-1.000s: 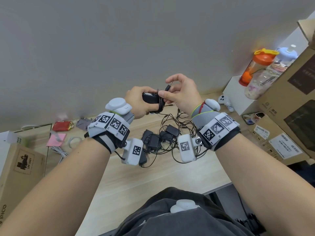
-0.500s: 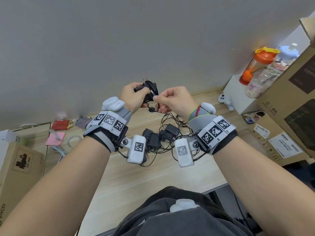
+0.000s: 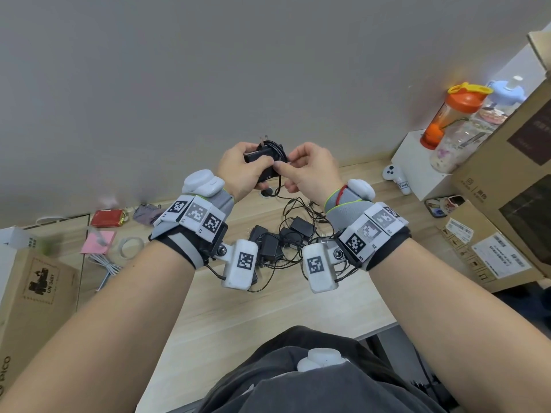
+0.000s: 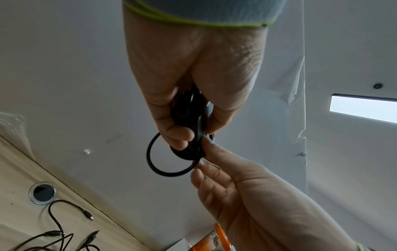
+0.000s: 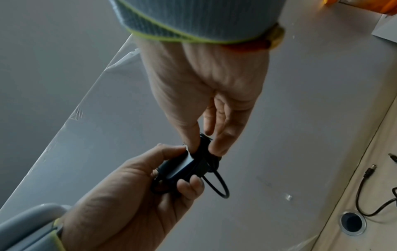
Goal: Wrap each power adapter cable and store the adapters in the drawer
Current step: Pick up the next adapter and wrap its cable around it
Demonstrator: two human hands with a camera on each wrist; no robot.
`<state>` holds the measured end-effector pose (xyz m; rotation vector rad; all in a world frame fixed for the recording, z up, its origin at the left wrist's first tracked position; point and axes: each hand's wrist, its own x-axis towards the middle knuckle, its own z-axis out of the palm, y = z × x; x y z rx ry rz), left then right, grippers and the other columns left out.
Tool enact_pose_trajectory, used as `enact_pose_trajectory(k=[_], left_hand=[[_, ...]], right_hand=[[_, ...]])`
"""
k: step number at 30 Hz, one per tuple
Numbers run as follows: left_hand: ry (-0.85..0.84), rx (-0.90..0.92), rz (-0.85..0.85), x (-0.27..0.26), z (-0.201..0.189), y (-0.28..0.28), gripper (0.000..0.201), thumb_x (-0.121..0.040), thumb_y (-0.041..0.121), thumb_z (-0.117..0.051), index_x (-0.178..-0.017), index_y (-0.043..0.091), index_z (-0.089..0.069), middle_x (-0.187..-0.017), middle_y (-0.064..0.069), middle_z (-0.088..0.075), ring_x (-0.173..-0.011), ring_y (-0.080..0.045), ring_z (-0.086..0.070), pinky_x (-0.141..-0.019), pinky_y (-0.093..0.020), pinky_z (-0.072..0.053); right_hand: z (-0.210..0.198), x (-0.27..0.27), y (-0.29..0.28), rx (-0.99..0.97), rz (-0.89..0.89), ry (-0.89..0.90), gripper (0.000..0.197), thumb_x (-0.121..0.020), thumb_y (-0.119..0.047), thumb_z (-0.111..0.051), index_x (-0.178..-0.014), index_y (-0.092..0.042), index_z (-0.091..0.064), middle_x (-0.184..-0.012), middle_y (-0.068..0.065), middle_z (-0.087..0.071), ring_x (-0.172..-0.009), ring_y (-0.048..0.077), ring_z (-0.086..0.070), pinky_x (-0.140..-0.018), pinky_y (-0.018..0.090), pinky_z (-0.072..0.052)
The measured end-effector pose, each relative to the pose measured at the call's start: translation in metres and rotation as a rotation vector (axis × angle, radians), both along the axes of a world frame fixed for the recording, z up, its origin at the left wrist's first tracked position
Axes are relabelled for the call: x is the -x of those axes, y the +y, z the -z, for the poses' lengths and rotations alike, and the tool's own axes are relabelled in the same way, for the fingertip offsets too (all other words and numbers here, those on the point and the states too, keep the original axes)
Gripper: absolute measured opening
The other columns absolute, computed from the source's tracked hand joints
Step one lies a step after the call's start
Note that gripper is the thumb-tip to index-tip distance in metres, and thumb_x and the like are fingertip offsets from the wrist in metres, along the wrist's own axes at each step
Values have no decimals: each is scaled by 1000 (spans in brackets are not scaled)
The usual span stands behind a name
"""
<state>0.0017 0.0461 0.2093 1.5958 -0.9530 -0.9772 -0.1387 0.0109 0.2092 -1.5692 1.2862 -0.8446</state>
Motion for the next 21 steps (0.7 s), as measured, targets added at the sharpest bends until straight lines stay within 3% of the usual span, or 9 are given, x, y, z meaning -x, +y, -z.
enact_pose_trajectory(k=[6,9,11,16,21], left_hand=[[-9,6,24,1,-2,0,26,-90,12,-65,-113,11,-53,-99,-10,-60,-55,-16,-63,-49,-24,-54],[-4,-4,24,4,0,0,27,-89,12,-65,-113,9,-52,-94,-6,-59,-58,-19,-64,-55,-32,-59],[-11,-13,22,4,1,1,27,-89,13,-65,-113,9,-53,-93,-5,-59,-54,-18,-64,-59,-37,-60],[29,-18,26,6,3,3,32,-91,13,-64,-119,0,-56,-98,-15,-60,-49,-14,-62,-46,-24,-54],[61,-26,-27,2,-3,1,34,-91,11,-62,-120,-2,-54,-89,-11,-60,-40,-13,-57,-44,-26,-54]], right_hand=[[0,-2,-2,233,32,179,16,-81,-28,-74,-84,-20,-61,-73,-4,-70,-64,18,-68,-74,32,-54],[2,-3,-1,351,32,224,15,-85,-19,-69,-95,-13,-60,-76,-6,-60,-68,14,-56,-67,16,-36],[4,-2,0,383,8,236,18,-88,-18,-66,-100,-10,-56,-77,-5,-58,-71,15,-52,-64,16,-30],[5,0,-1,362,-41,209,22,-91,-23,-64,-104,-12,-51,-67,-4,-57,-73,20,-55,-63,23,-34],[0,2,2,283,-142,176,31,-83,-18,-71,-109,-16,-55,-76,-13,-59,-63,4,-58,-69,17,-47]])
